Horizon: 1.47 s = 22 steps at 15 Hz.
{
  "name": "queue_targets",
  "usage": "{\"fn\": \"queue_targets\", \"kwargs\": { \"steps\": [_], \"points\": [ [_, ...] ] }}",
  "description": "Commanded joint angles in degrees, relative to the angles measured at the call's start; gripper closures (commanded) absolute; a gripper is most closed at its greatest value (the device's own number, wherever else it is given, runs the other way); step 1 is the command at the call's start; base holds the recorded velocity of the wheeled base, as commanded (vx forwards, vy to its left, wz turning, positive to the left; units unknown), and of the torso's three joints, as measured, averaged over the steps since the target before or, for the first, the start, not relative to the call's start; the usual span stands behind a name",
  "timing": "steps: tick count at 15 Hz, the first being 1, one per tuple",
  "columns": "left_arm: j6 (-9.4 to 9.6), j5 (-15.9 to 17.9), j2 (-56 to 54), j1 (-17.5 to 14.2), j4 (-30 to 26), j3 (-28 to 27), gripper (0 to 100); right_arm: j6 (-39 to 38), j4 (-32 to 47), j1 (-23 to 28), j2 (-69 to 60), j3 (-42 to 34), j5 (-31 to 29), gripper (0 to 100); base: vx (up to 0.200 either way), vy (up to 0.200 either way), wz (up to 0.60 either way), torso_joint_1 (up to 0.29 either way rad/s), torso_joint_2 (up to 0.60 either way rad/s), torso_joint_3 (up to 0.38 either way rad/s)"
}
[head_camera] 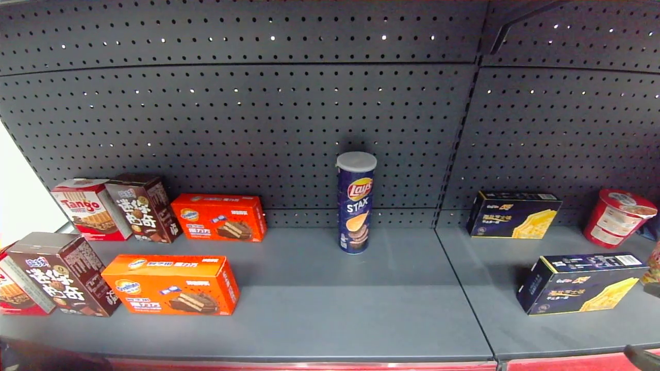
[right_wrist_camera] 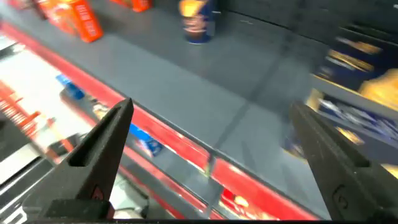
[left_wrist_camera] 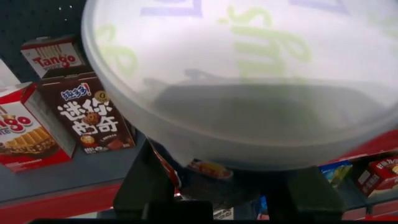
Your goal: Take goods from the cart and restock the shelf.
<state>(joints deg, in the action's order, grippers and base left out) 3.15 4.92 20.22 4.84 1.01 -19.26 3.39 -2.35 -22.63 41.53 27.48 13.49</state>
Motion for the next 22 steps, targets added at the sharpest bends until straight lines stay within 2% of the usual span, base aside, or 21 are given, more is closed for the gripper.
{"fn": "queue_targets", "kwargs": {
  "steps": [1,3,4,5,7,10,12,17,18,22],
  "points": [
    [0.11,-0.1,1.7,-0.1,0.0,0.3,100,0.4,-8.1,-2.8,12.4,0.7,3.6,0,0.000,0.000,0.00,0.000,0.00,0.000],
    [0.11,-0.4,2.2,0.0,0.0,0.7,100,0.5,-12.5,-2.7,18.2,2.1,4.9,0,0.000,0.000,0.00,0.000,0.00,0.000],
    [0.02,-0.4,2.5,0.1,0.0,0.5,100,0.6,-17.9,-3.0,24.9,3.1,5.1,0,0.000,0.000,0.00,0.000,0.00,0.000],
    [-0.24,-0.3,2.5,0.3,0.0,0.6,100,0.6,-24.7,-3.0,31.1,4.4,6.8,0,0.000,0.000,0.00,0.000,0.00,0.000],
    [-0.60,0.2,2.5,0.8,0.1,1.4,100,0.6,-30.0,-2.2,38.4,9.0,12.0,0,0.000,0.000,0.00,0.000,0.00,0.000],
    [-0.68,0.5,2.2,1.5,0.0,1.7,100,0.8,-31.8,-0.6,46.3,15.7,14.7,0,0.000,0.000,0.00,0.000,0.00,0.000],
    [-0.86,0.5,1.9,1.5,0.0,1.7,100,1.7,-36.1,1.4,52.5,19.9,21.5,0,0.000,0.000,0.00,0.000,0.00,0.000],
    [-1.48,2.2,1.0,1.5,0.0,1.7,100,1.9,-39.8,1.7,60.8,25.3,30.1,0,0.000,0.000,0.00,0.000,0.00,0.000],
    [-1.48,2.3,1.0,1.6,0.0,1.6,100,2.0,-41.1,1.9,63.4,27.5,33.5,0,0.000,0.000,0.00,0.000,0.00,0.000],
    [-1.56,2.3,0.7,2.8,0.0,1.5,100,1.9,-45.8,2.4,70.7,32.4,38.2,0,0.000,0.000,0.00,0.000,0.00,0.000]
  ]
}}
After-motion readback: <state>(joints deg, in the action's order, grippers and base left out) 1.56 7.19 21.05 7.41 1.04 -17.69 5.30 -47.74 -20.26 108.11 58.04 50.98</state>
